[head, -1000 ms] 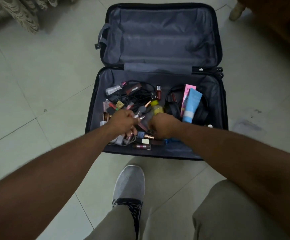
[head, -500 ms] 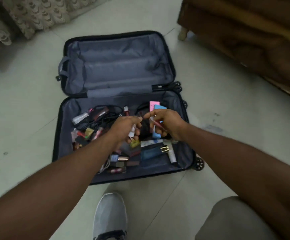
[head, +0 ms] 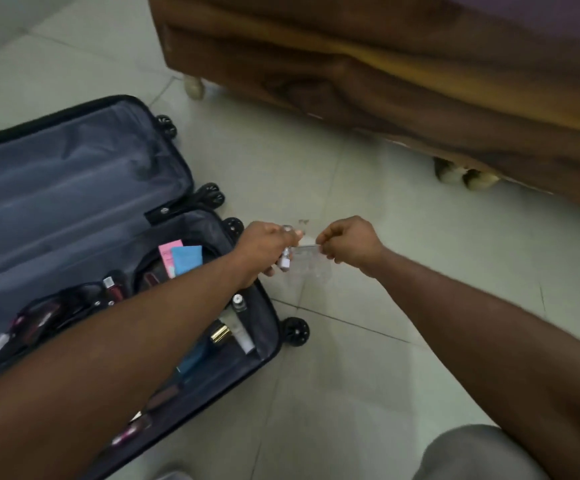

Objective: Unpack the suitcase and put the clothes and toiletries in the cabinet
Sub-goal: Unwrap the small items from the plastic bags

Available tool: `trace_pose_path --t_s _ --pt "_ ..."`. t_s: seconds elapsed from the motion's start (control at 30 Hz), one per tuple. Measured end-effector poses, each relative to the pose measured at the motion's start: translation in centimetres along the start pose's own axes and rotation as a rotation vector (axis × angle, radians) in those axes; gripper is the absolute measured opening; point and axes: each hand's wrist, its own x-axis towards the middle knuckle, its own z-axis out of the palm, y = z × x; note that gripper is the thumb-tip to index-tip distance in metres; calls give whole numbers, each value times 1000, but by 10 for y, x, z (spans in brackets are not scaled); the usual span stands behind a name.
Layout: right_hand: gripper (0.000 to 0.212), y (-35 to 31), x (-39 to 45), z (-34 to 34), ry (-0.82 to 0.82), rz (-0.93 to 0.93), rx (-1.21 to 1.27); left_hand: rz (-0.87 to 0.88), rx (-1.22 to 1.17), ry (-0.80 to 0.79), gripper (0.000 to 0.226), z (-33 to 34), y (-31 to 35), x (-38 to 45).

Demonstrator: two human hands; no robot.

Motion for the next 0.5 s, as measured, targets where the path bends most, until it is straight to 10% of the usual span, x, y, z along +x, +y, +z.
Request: trace_pose_path --t_s 0.5 --pt "24 -1 25 48 34 -512 -460 -43 -147 67 13 1 -27 26"
